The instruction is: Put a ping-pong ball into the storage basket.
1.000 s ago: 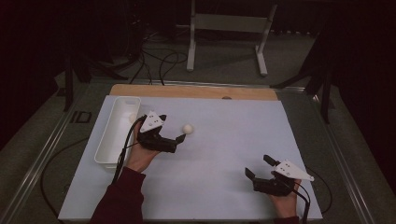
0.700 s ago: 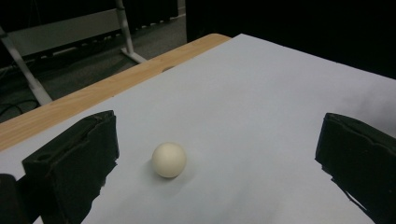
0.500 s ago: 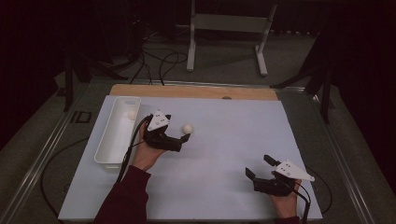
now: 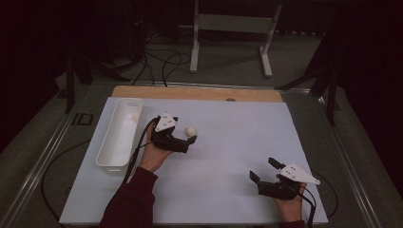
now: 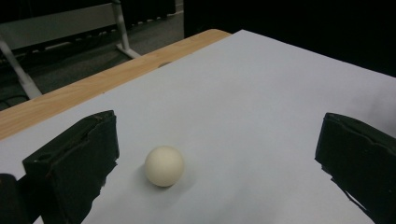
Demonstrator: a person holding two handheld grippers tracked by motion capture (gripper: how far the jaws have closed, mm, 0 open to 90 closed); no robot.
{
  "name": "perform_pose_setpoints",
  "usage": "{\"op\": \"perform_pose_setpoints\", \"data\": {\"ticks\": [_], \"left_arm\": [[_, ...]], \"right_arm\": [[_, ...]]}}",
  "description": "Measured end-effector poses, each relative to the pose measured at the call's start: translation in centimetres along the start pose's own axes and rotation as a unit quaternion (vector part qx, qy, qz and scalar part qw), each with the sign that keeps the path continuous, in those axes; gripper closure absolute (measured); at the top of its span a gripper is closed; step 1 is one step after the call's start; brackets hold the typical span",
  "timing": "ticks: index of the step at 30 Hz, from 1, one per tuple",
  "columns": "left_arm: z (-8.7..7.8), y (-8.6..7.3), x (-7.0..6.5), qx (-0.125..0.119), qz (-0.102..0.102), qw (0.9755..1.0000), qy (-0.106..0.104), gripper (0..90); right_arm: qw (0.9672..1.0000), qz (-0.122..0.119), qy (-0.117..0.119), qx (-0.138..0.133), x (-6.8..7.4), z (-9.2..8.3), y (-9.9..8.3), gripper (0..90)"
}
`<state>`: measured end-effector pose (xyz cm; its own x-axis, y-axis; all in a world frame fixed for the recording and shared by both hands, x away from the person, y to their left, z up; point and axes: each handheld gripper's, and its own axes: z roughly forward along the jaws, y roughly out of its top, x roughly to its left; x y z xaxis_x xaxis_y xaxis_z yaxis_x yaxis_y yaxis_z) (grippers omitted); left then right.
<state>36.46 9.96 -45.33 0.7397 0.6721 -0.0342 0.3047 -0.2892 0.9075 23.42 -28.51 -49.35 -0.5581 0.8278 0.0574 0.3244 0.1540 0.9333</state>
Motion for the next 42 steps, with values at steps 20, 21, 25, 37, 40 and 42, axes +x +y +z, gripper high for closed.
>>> {"op": "perform_pose_setpoints", "data": {"ticks": [20, 21, 25, 37, 40, 42], "left_arm": [[1.8, -0.9, 0.8, 0.006, -0.013, 0.9999, -0.001, 0.5], [1.8, -0.9, 0.8, 0.007, -0.011, 0.9999, -0.001, 0.6], [1.9, -0.9, 1.0, 0.006, -0.012, 0.9999, -0.001, 0.7], [2.7, -0.9, 1.3, 0.016, -0.017, 0.9997, -0.010, 0.7], [3.0, -1.0, 1.5, 0.016, -0.020, 0.9996, -0.011, 0.7], [3.1, -1.1, 1.6, 0.019, -0.022, 0.9995, -0.009, 0.6]], "right_arm": [[1.0000, -0.001, 0.001, 0.001, 0.0, 0.1, 0.0, 9.1], [1.0000, -0.001, 0.001, 0.001, 0.0, 0.1, 0.0, 9.1], [1.0000, -0.002, 0.001, 0.001, 0.0, 0.1, 0.0, 9.1], [1.0000, -0.002, 0.001, 0.002, 0.1, 0.1, 0.0, 9.0], [1.0000, -0.001, 0.000, 0.002, 0.1, 0.1, 0.0, 9.1], [1.0000, -0.002, 0.001, 0.002, 0.1, 0.1, 0.0, 9.1]]}}
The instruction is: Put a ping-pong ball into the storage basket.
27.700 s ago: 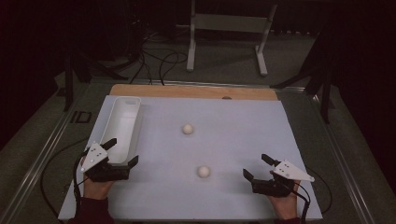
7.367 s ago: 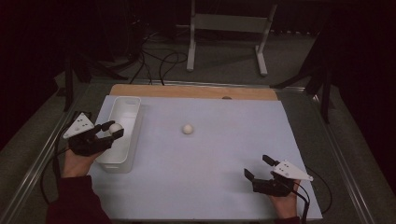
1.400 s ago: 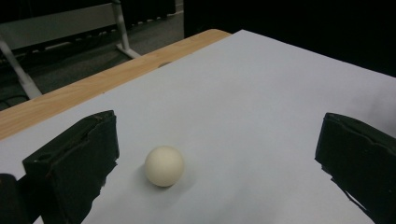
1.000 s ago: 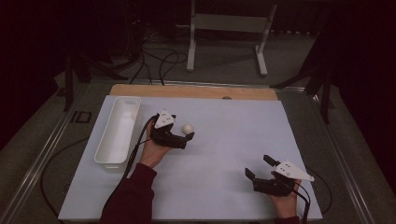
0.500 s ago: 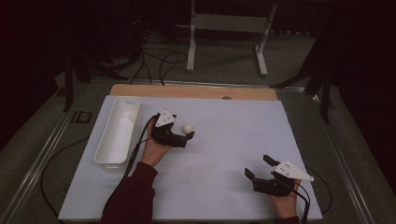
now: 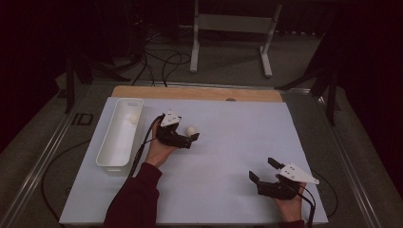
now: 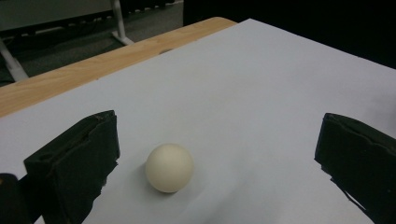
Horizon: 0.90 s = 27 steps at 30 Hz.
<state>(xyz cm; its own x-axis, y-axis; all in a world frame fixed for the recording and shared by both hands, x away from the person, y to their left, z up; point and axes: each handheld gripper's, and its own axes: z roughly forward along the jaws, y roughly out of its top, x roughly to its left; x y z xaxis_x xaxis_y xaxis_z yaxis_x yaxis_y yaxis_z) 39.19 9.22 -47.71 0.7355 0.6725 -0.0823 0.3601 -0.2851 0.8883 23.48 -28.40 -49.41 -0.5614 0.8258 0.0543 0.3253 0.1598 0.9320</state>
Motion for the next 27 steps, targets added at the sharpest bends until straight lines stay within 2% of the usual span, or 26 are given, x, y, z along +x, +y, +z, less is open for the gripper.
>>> {"op": "perform_pose_setpoints", "data": {"ticks": [6, 20, 27], "left_arm": [[0.4, -0.3, 0.5, 0.002, -0.011, 0.9999, 0.004, 0.6], [1.7, -1.1, 0.9, 0.028, -0.016, 0.9994, 0.014, 0.7], [2.2, -1.5, 0.9, 0.030, -0.023, 0.9991, 0.018, 0.6]], "right_arm": [[1.0000, -0.001, 0.000, 0.002, 0.0, 0.0, 0.0, 9.1], [1.0000, 0.000, 0.000, 0.002, 0.0, 0.0, 0.0, 9.1], [1.0000, 0.000, 0.000, 0.001, 0.0, 0.0, 0.0, 9.1]]}}
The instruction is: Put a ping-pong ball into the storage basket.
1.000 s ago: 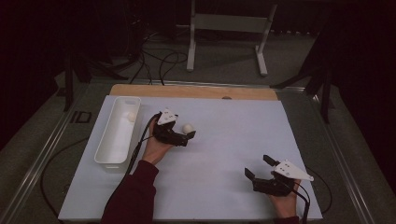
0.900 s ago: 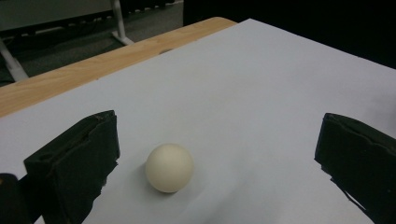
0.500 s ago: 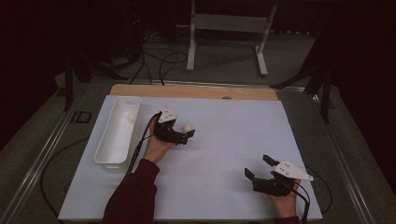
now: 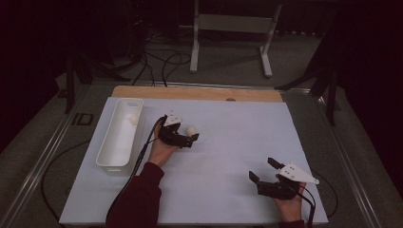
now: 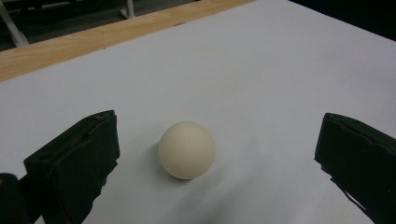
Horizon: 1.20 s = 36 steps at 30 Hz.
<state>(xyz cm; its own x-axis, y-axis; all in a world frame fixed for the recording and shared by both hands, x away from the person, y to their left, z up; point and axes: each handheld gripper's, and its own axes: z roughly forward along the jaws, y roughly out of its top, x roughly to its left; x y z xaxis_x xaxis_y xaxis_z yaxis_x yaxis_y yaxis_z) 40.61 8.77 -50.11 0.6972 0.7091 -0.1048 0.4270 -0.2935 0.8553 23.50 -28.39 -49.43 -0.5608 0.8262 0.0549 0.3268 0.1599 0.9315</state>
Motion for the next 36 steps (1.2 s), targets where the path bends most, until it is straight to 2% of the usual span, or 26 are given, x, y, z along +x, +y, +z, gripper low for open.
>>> {"op": "perform_pose_setpoints", "data": {"ticks": [20, 29, 34, 36], "left_arm": [[1.3, -0.8, 0.5, 0.004, -0.011, 0.9997, 0.019, 0.7], [1.8, -1.2, 0.8, 0.012, -0.013, 0.9995, 0.025, 0.7], [2.0, -1.3, 1.1, 0.016, -0.020, 0.9993, 0.028, 0.7], [2.1, -1.4, 1.2, 0.022, -0.016, 0.9991, 0.032, 1.0]], "right_arm": [[1.0000, 0.000, 0.001, -0.001, 0.0, 0.0, 0.0, 9.1], [1.0000, -0.001, 0.001, -0.001, 0.0, 0.0, 0.0, 9.1], [1.0000, -0.001, 0.001, 0.000, 0.0, 0.0, 0.0, 9.1], [1.0000, -0.001, 0.002, 0.000, 0.0, 0.0, 0.0, 9.1]]}}
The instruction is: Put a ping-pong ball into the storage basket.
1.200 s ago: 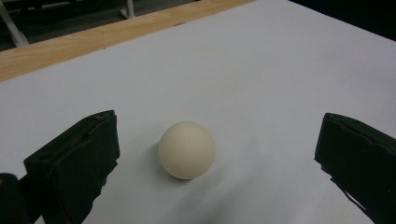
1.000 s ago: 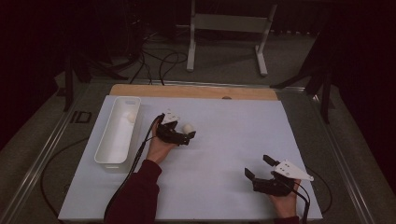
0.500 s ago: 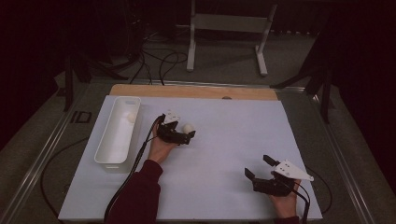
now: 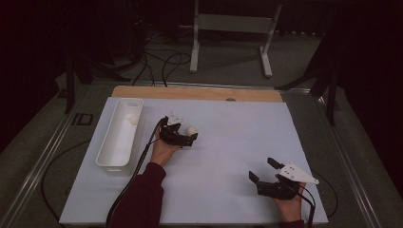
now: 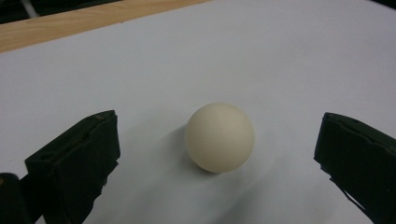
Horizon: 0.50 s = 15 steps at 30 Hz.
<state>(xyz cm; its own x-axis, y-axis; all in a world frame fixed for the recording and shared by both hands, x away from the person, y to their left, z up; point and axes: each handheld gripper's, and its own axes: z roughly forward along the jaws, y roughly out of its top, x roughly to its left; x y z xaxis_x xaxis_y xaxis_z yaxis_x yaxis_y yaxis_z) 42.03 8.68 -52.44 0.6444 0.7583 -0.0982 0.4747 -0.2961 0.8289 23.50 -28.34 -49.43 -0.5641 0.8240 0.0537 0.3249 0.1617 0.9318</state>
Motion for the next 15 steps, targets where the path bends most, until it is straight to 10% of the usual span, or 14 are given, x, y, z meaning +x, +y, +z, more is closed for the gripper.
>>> {"op": "perform_pose_setpoints", "data": {"ticks": [15], "left_arm": [[0.54, -0.09, -0.21, 0.000, 0.004, 0.9999, 0.011, 10.5]], "right_arm": [[1.0000, 0.000, 0.000, 0.000, 0.00, 0.05, 0.00, 9.1]]}}
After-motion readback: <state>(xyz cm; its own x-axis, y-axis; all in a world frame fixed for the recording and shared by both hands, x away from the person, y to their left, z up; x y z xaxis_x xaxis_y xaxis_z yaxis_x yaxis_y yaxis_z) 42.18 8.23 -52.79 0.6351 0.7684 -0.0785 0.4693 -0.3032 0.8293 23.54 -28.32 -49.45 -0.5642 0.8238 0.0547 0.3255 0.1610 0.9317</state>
